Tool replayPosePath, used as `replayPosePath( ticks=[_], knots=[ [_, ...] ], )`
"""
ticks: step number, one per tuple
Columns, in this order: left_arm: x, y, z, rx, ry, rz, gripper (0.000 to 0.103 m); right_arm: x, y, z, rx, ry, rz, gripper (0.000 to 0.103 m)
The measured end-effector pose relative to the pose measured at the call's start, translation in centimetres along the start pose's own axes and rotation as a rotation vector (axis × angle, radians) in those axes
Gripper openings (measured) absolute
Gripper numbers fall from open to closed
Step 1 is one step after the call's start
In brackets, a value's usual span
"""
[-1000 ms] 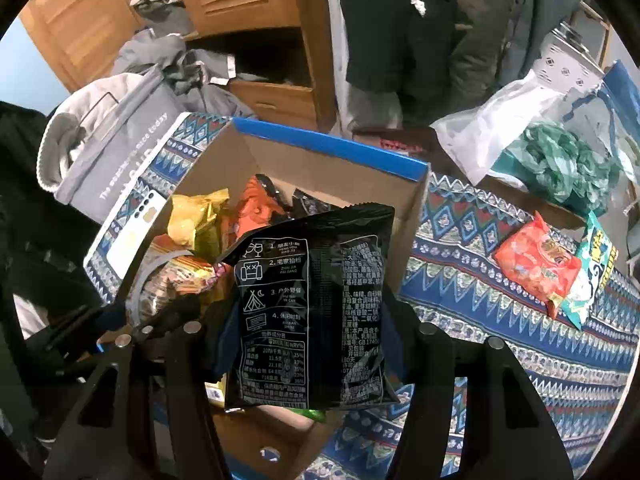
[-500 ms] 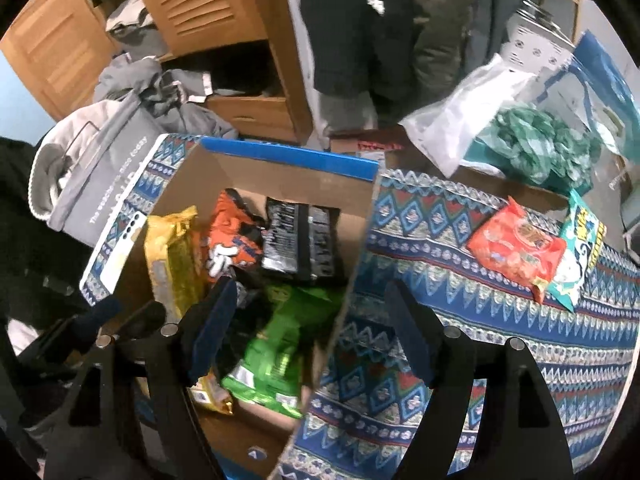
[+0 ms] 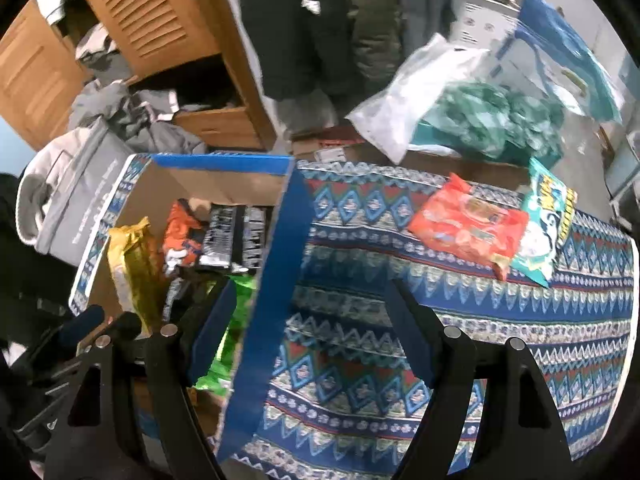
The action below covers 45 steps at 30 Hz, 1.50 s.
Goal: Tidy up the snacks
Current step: 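Move both tools back toward the orange and teal bags on the tablecloth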
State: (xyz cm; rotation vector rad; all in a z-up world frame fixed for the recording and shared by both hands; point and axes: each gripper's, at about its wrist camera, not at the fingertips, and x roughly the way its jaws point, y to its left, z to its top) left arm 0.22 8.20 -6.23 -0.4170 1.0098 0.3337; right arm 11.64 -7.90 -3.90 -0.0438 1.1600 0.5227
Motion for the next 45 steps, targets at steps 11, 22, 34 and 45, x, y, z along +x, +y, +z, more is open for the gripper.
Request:
replayPosePath(
  ticks=[11,22,34,45],
  knots=[
    [0.0,-3.8,-0.6,0.053,0.013,-0.022,0.072,-1.6,-5.7,-0.3,0.092,-0.026,-0.037,0.078],
    [0.7,-8.8,0.3,0.094,0.007,-0.036,0.077,-2.1,-11.0,-0.2,0.133,-0.03,-0.101,0.078],
    [6.2,-14.7,2.3,0.121,0.093,-0.002,0.077,0.7,-17.6,2.2,0.194,0.004,-0.17,0.078],
    [13.4,-18.0,4.2,0.109,0.184,0.018,0.077,6.6,-23.3,5.5,0.259,0.042,-0.264,0.078]
  ],
)
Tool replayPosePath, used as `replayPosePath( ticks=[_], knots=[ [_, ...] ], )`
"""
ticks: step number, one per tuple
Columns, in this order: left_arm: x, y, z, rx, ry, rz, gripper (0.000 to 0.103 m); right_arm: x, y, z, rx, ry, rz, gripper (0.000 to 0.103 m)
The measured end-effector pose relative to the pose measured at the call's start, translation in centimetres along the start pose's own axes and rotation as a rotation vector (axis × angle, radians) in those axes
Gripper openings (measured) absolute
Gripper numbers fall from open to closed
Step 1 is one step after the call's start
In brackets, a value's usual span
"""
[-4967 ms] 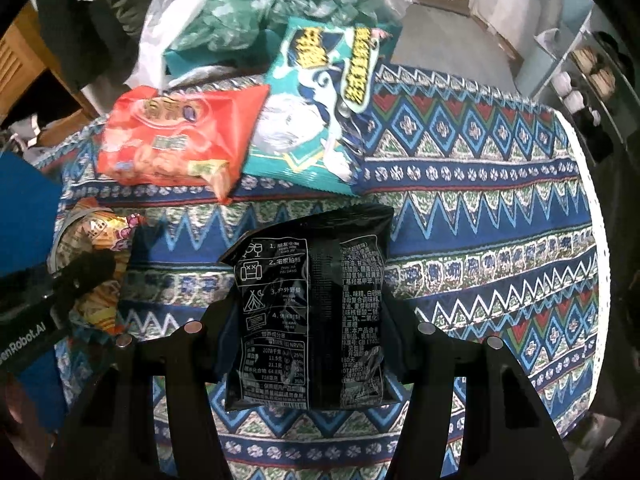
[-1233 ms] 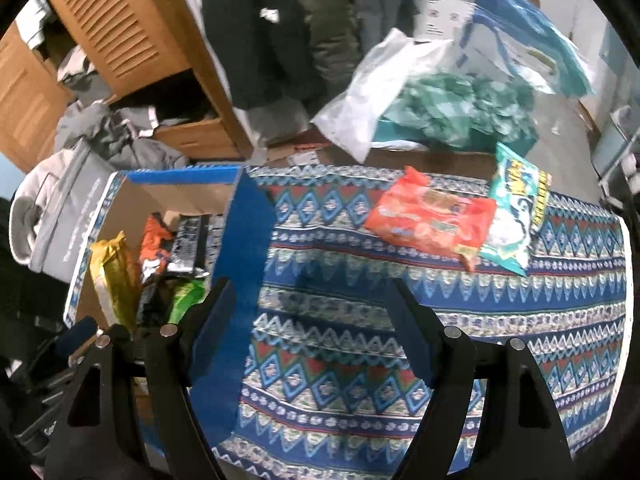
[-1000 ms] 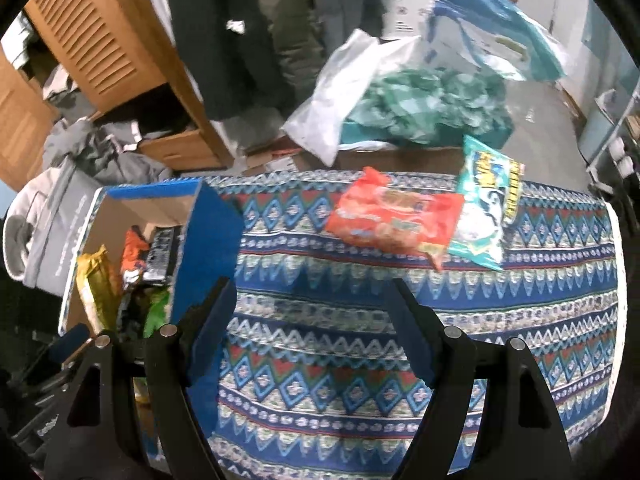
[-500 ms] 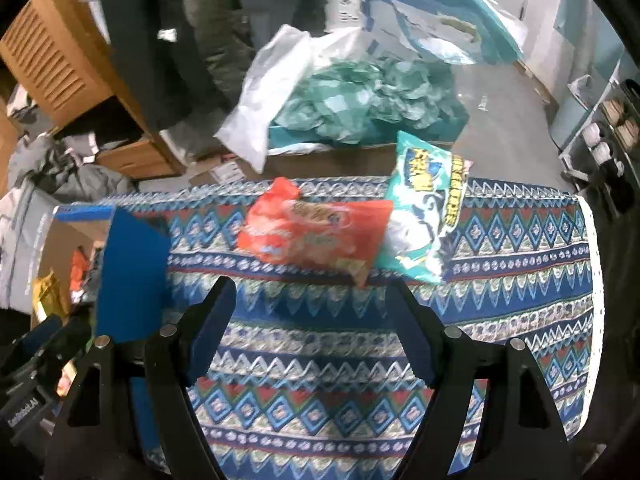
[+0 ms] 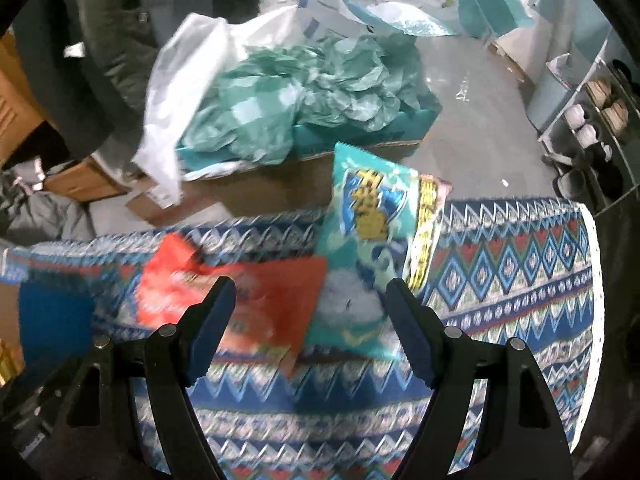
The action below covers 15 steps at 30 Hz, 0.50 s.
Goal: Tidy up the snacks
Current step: 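Move both tools back toward the orange and teal bags on the tablecloth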
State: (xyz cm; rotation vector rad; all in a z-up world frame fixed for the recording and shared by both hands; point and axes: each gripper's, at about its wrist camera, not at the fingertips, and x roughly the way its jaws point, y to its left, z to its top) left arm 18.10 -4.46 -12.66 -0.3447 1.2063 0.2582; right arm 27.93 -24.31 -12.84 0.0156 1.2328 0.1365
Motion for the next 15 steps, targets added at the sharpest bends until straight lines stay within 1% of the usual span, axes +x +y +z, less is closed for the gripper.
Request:
replayPosePath(
  ticks=[2,3,4,5,8,12,15],
  knots=[
    [0.8,-0.5,0.6,0.0,0.01,0.008,0.079,0.9,-0.4,0.9,0.013,-0.003,-0.01,0.078],
    [1.0,-0.7,0.9,0.002,0.005,0.028,0.079,1.2,-0.4,1.2,0.01,-0.002,-0.014,0.078],
    [1.3,-1.1,1.1,0.005,-0.001,0.025,0.079,1.6,-0.4,1.4,0.003,-0.001,-0.019,0.078],
    [1.5,-1.4,1.4,0.01,0.003,0.011,0.079,2.0,-0.3,1.7,-0.012,0.002,-0.03,0.078],
    [2.1,-2.1,1.9,0.007,0.018,0.004,0.079,3.0,-0.1,2.2,-0.039,0.003,-0.055,0.078],
    [2.9,-2.8,2.4,0.0,0.028,-0.003,0.079,4.4,-0.3,2.1,-0.038,0.026,-0.074,0.078],
    [3.6,-3.1,2.6,-0.021,0.052,-0.016,0.079,5.2,0.1,1.4,-0.075,0.046,-0.104,0.078]
  ],
)
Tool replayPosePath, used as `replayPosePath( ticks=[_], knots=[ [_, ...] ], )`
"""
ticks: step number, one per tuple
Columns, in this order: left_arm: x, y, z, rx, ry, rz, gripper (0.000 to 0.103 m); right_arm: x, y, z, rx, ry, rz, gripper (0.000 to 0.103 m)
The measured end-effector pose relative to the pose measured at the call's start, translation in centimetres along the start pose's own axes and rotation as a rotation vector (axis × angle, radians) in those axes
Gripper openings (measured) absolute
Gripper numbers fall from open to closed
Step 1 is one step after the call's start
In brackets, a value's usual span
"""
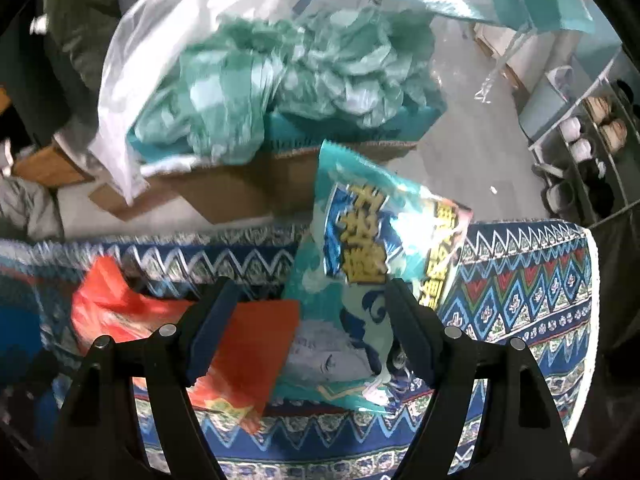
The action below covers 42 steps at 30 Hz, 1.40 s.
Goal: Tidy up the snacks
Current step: 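Move both tools back toward the orange and teal bags on the tablecloth, then grasp the orange chip bag with the left tool while the right grasps the teal bag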
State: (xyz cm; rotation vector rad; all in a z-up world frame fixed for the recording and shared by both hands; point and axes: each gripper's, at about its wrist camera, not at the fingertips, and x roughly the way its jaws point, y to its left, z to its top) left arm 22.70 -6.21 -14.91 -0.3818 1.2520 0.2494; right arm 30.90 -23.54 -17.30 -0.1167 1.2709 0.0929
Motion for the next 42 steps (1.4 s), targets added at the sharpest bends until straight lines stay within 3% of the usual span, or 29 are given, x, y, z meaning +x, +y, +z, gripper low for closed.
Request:
replayPosePath(
  ticks=[10,20,24,33,42],
  knots=[
    [-0.2,0.1,-1.2,-0.017,0.021,-0.014,0.079,0.7,1.8,-4.0,-0.073,0.083,-0.061,0.078],
    [-0.3,0.8,-4.6,-0.014,0.056,-0.024,0.079,0.6,1.4,-10.0,0.01,0.157,0.049,0.078],
    [-0.4,0.6,-5.4,-0.007,0.063,-0.03,0.079,-0.5,0.9,-11.4,0.03,0.144,0.078,0.078],
    [-0.6,-1.2,-5.4,0.036,0.029,-0.033,0.08,-3.2,-3.6,-7.3,0.143,0.029,0.12,0.08],
    [1.0,-2.4,-3.0,0.064,0.017,-0.024,0.08,-0.7,-4.0,-1.5,0.122,-0.014,0.095,0.08]
  ],
)
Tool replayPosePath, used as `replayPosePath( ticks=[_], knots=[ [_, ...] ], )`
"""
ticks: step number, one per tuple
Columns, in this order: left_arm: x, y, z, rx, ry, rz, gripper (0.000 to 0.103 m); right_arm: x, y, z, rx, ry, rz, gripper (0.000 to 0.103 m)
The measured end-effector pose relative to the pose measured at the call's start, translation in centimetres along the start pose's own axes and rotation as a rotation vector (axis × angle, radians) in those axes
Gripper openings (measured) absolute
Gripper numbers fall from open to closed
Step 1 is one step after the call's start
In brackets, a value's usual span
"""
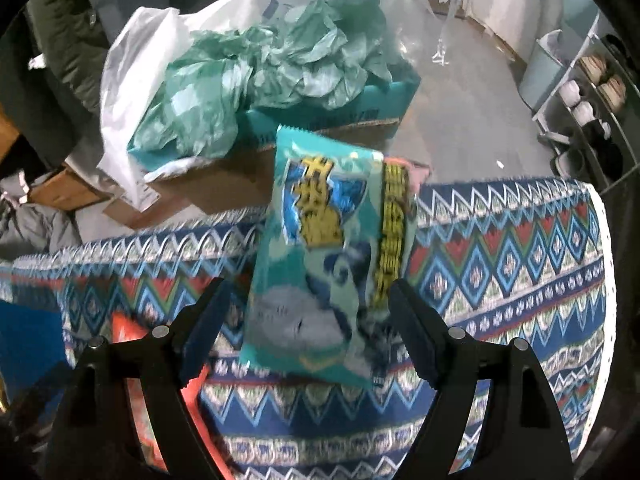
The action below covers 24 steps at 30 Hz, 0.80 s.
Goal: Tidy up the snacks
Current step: 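Grasp the orange chip bag with the left tool while the right grasps the teal bag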
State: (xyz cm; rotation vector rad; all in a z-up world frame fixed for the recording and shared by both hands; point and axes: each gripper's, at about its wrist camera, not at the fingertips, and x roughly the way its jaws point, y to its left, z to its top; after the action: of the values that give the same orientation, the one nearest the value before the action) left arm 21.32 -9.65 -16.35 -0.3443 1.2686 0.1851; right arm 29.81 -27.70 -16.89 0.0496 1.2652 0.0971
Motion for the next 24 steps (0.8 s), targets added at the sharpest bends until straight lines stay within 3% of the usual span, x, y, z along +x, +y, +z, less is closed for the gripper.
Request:
replayPosePath(
  ticks=[9,16,21,24],
  knots=[
    [1.1,0.2,0.9,0.005,0.004,-0.004,0.08,2.6,-0.2,0.8,0.014,0.008,-0.08,0.08],
    [1.1,0.0,-0.3,0.012,0.014,-0.029,0.08,3.9,-1.7,-0.9,0.047,0.071,-0.063,0.08],
    [0.7,-0.2,-1.6,0.004,0.026,-0.061,0.08,3.2,-1.9,-3.1,0.011,0.081,-0.053,0.064],
    [0.4,-0.3,-2.6,-0.001,0.032,-0.075,0.08,2.9,-2.3,-4.3,-0.001,0.094,-0.043,0.062]
  ],
)
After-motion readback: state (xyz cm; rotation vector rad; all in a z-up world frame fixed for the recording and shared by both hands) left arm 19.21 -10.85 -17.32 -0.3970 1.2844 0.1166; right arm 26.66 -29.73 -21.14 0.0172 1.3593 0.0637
